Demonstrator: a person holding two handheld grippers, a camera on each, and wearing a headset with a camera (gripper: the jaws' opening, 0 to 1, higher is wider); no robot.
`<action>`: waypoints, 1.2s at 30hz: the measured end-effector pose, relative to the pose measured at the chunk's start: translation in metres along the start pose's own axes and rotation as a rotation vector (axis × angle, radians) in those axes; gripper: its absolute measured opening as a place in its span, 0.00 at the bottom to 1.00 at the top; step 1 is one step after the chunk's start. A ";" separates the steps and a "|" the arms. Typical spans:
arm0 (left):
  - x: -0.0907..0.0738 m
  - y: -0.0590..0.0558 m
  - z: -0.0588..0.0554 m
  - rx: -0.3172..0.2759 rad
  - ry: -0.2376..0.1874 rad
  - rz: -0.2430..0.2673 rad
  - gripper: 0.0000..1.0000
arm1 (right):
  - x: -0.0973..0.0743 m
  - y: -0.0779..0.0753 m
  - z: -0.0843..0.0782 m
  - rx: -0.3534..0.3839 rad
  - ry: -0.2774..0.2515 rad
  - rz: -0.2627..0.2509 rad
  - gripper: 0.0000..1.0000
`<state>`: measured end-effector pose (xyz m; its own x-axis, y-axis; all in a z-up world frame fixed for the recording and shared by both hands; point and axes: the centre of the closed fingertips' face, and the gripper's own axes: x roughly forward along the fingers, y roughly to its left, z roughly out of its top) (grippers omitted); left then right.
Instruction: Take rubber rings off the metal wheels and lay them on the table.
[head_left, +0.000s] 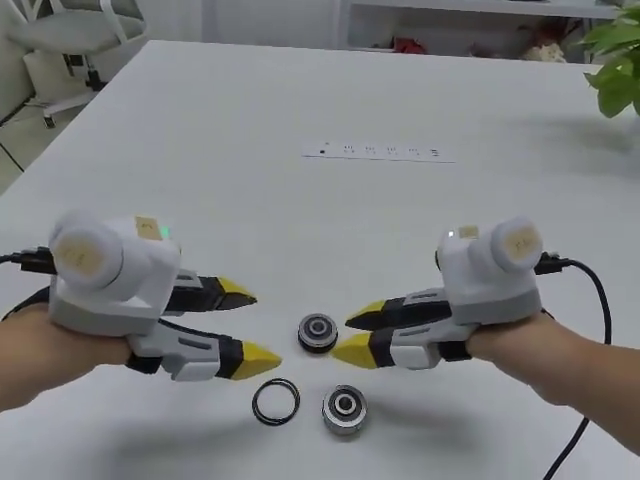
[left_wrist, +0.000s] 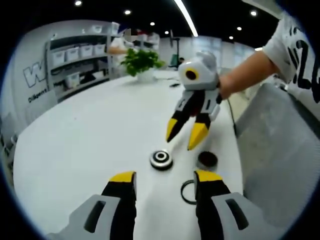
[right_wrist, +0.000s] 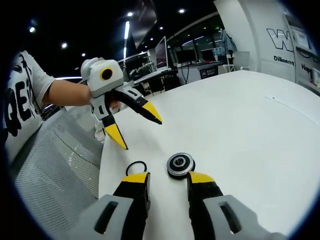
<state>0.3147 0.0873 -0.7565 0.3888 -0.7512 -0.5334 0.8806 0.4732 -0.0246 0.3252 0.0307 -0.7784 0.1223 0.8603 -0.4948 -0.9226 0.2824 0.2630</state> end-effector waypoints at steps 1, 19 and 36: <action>0.001 0.001 0.000 -0.003 0.000 -0.001 0.46 | 0.000 -0.001 0.000 -0.003 0.002 -0.003 0.27; 0.032 0.006 -0.002 -0.035 0.029 -0.017 0.37 | 0.004 -0.008 -0.008 -0.003 0.013 -0.018 0.27; 0.057 0.006 0.000 -0.042 0.050 -0.031 0.25 | 0.003 -0.010 -0.011 -0.002 0.016 -0.020 0.27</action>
<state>0.3418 0.0474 -0.7865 0.3466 -0.7423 -0.5735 0.8795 0.4698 -0.0765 0.3309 0.0261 -0.7914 0.1350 0.8475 -0.5134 -0.9207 0.2988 0.2511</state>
